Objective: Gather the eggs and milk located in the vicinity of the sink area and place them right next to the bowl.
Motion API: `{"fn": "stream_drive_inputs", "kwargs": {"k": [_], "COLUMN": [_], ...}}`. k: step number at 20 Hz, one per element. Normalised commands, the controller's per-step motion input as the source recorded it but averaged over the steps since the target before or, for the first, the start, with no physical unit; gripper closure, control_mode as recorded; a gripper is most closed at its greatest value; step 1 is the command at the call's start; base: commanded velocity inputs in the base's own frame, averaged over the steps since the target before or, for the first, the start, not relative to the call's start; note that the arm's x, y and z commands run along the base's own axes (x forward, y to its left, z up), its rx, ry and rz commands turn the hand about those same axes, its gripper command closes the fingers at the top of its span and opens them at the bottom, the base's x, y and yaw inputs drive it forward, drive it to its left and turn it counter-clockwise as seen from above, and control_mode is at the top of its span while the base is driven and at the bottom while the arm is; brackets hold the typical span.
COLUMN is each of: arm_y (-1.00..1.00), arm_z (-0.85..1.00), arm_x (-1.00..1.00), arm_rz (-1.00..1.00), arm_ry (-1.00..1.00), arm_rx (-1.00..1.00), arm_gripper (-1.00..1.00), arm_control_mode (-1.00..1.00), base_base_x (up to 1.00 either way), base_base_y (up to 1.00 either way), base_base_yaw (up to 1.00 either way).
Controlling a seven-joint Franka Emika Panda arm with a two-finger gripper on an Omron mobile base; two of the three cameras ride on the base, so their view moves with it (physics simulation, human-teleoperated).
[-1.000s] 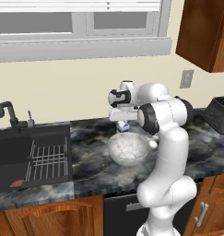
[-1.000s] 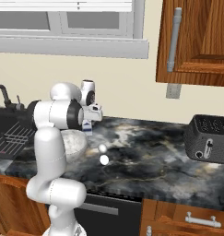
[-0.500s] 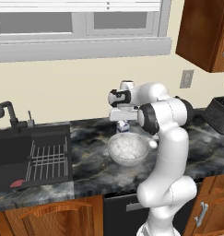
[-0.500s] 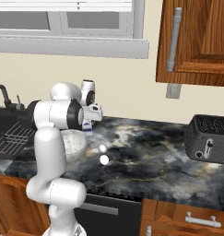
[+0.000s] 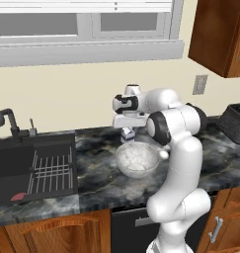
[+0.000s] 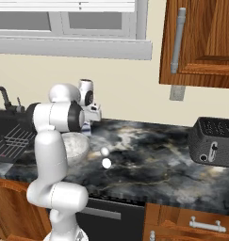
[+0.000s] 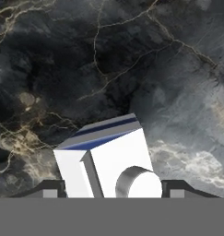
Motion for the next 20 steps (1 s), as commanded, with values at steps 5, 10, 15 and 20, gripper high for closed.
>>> {"fn": "stream_drive_inputs", "kwargs": {"k": [5,10,15,20], "arm_y": [0.48,0.5,0.44,0.34], "arm_z": [0.1,0.11,0.08,0.06], "arm_x": [0.18,0.12,0.01,-0.24], "arm_rz": [-0.02,0.0,0.0,0.0], "arm_ry": [-0.03,-0.03,-0.01,0.0], "arm_rx": [0.0,0.0,0.0,0.01], "arm_gripper": [1.0,1.0,1.0,1.0], "arm_control_mode": [-1.0,-1.0,-1.0,-1.0], "base_base_x": [0.0,0.0,0.0,0.0], "base_base_y": [0.0,0.0,0.0,0.0], "base_base_yaw": [0.0,0.0,0.0,0.0]}}
